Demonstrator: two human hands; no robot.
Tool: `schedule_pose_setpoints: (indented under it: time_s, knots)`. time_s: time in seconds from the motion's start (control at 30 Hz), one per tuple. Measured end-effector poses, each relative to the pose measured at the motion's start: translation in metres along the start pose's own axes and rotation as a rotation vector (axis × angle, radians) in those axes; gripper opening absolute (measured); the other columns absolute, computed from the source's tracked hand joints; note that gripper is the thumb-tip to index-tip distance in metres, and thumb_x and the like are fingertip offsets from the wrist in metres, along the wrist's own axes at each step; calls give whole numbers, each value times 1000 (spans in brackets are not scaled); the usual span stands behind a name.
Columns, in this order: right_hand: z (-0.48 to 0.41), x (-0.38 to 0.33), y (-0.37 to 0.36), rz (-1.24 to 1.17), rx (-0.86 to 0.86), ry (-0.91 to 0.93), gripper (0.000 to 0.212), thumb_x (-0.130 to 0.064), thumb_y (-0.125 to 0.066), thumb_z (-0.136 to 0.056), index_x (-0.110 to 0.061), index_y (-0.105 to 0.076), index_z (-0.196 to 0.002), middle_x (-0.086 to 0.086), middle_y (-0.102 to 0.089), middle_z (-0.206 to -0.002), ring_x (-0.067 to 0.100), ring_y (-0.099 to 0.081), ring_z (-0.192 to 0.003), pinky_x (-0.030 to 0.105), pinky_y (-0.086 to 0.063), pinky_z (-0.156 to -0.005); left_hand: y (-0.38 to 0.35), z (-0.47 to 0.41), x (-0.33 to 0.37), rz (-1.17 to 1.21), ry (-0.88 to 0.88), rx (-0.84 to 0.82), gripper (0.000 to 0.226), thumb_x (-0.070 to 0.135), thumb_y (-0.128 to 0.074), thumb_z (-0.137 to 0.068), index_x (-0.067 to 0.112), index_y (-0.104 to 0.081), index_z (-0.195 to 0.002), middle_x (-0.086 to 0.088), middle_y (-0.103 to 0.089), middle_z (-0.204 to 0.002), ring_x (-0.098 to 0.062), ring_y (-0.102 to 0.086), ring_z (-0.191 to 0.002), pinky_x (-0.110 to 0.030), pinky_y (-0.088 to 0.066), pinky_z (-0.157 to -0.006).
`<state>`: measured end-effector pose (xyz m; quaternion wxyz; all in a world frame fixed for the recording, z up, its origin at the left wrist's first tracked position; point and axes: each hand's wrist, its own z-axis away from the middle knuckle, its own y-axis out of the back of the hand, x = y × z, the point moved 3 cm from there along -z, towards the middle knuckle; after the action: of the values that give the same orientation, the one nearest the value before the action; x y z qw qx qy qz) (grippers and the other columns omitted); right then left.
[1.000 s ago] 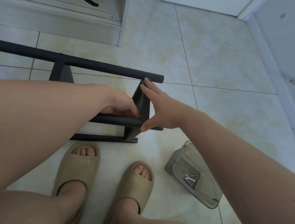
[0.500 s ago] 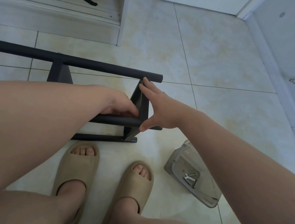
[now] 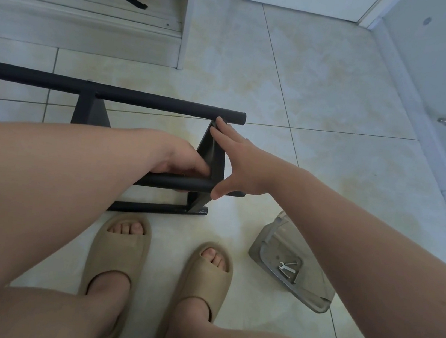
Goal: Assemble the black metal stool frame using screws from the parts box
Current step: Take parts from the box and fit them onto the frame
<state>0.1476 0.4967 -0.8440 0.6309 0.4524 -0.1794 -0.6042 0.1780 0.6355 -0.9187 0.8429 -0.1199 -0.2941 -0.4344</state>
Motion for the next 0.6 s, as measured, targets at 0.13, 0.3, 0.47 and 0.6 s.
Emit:
schedule_pose_setpoints:
  time_s: [0.13, 0.3, 0.47, 0.6]
  knots:
    - [-1, 0, 0, -4, -4, -4, 130, -40, -89, -73, -18, 4, -162, -11, 21, -167, 8, 3, -153, 37, -8, -126, 1, 1, 1, 3, 7, -36, 14, 18, -61, -94, 12, -73, -92, -3, -74, -76, -18, -65, -68, -29, -47, -76]
    - [0, 0, 0, -9, -5, -4, 130, -40, -89, -73, -20, 4, -162, -12, 21, -167, 5, 4, -152, 36, -8, -126, 0, 0, -1, 63, 12, -74, 21, 16, -52, -98, 13, -72, -89, -1, -72, -72, -13, -64, -58, -29, -49, -68]
    - [0, 0, 0, -4, -2, -1, 130, -40, -89, -73, -19, 4, -162, -11, 20, -167, 7, 2, -153, 36, -8, -125, 0, -2, -1, 27, -1, 11, 13, 20, -64, -92, 9, -70, -88, -6, -67, -74, -23, -59, -68, -33, -50, -74]
    - [0, 0, 0, 2, -3, -3, 130, -40, -89, -73, -19, 4, -162, -11, 21, -167, 8, 2, -153, 36, -9, -126, 0, 0, 1, 0, 4, -26, 14, 17, -60, -94, 9, -71, -92, -6, -72, -76, -20, -64, -65, -28, -48, -71]
